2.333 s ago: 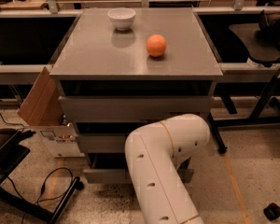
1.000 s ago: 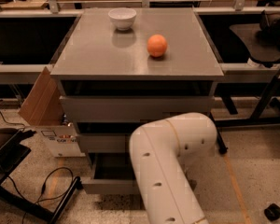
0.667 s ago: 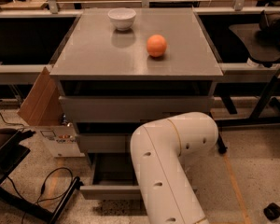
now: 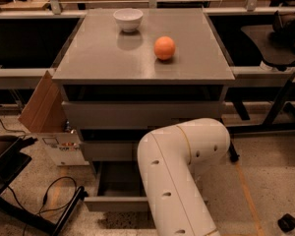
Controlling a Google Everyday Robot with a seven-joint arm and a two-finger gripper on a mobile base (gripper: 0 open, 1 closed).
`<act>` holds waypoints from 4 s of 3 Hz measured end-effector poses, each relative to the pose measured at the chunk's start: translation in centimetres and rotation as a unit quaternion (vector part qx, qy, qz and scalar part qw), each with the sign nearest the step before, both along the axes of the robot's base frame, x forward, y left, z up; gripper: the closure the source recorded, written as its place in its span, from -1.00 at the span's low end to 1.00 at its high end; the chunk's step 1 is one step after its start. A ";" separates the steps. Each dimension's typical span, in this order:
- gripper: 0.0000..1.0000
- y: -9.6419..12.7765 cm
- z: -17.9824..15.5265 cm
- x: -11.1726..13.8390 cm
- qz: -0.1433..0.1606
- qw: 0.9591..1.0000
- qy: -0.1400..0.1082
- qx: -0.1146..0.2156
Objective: Open bottom drawer
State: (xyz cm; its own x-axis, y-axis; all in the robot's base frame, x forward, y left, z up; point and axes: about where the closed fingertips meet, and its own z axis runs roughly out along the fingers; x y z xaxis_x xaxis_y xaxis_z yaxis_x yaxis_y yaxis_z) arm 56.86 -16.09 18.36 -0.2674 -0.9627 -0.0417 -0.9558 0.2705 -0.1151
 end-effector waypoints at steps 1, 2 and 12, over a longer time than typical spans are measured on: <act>1.00 0.0 0.0 0.0 0.000 1.000 0.000 0.000; 1.00 0.0 0.0 0.0 0.000 1.000 0.000 0.000; 0.29 -0.4 -1.8 -9.2 -0.065 0.995 0.066 0.036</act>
Offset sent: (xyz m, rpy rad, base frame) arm -0.1638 -0.0088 -0.1117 0.3816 0.5591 -0.1142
